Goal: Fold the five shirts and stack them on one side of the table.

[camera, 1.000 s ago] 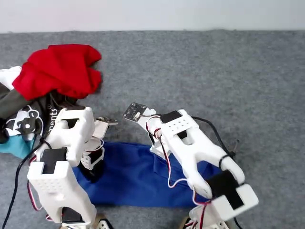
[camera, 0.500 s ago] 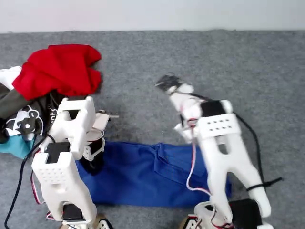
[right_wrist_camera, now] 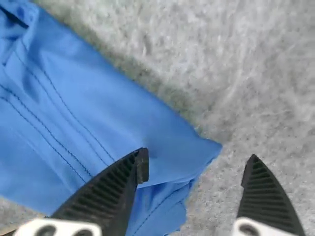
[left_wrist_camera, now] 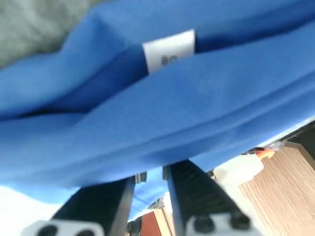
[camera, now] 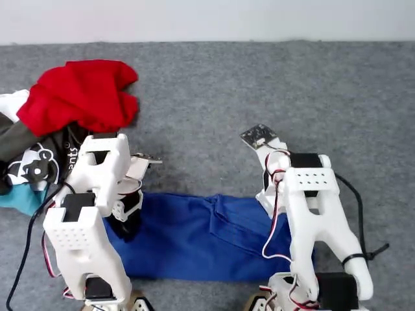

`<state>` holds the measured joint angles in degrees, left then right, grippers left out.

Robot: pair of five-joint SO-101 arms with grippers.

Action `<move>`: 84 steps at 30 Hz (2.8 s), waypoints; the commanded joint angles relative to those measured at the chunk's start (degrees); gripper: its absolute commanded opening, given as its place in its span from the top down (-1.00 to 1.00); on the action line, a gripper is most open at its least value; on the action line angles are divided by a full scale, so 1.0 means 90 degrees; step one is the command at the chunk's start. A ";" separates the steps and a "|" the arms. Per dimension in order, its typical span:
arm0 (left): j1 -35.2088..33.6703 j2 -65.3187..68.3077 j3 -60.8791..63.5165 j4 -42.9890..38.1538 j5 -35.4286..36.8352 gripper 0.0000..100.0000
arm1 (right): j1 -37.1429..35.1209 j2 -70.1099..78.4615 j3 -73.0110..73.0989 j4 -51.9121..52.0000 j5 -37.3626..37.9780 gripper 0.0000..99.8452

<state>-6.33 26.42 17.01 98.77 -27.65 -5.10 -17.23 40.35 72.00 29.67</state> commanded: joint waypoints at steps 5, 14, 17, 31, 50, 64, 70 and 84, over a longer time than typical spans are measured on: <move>0.0029 -0.0987 -0.0093 0.0215 0.0029 0.85 | 0.0552 -0.0181 0.0049 -0.0015 -0.0049 0.36; 0.0029 -0.2628 -0.0103 0.0215 0.0039 0.85 | 0.0357 -0.0181 0.1465 -0.1343 0.0137 0.37; 0.0029 -0.2676 -0.0103 0.0215 0.0049 0.85 | 0.0269 -0.0181 0.1788 -0.1763 0.0137 0.37; 0.0029 -0.2637 -0.0073 0.0186 0.0049 0.85 | 0.0288 -0.0181 0.2081 -0.2447 0.0137 0.93; 0.0020 -0.2637 -0.0073 0.0127 0.0420 0.85 | 0.1236 -0.0093 0.0742 -0.4371 0.0147 0.93; 0.0127 -0.2628 -0.0093 0.0147 0.0459 0.83 | 0.1939 0.2711 -0.1026 -0.4147 0.0137 0.80; 0.1250 -0.2628 -0.0210 0.0127 0.0449 0.72 | 0.1939 0.2720 -0.2100 -0.2203 0.0147 0.43; 0.1084 -0.2618 0.0269 -0.0010 -0.0283 0.72 | 0.1773 0.2711 -0.4650 0.1275 0.0440 0.42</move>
<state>4.92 4.79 18.77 98.68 -26.59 11.60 7.47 2.55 78.95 30.99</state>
